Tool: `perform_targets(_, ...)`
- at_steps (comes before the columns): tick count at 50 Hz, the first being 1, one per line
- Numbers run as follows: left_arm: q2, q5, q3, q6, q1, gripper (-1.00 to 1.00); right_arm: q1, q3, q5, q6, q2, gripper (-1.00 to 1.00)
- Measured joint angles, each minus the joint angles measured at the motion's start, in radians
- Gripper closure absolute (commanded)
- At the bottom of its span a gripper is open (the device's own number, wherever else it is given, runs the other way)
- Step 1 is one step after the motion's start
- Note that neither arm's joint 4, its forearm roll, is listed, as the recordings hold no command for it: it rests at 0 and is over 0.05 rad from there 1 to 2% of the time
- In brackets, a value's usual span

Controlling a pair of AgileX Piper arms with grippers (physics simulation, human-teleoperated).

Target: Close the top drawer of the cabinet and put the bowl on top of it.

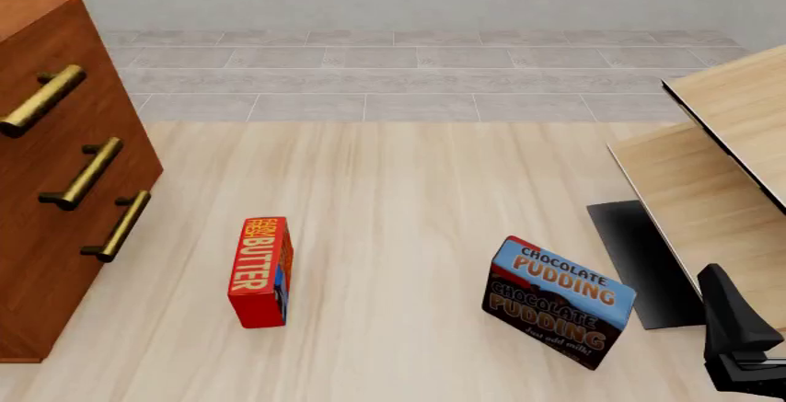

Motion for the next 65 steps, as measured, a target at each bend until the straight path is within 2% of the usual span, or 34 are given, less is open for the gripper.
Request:
perform_targets(30, 0.114, -0.196, 0.119, -0.030, 0.230, 1.00, 0.000, 0.000, 0.000, 0.000, 0.000, -1.00)
perform_targets(65, 0.241, -0.283, 0.099, -0.035, 0.423, 1.00, 0.000, 0.000, 0.000, 0.000, 0.000, -1.00)
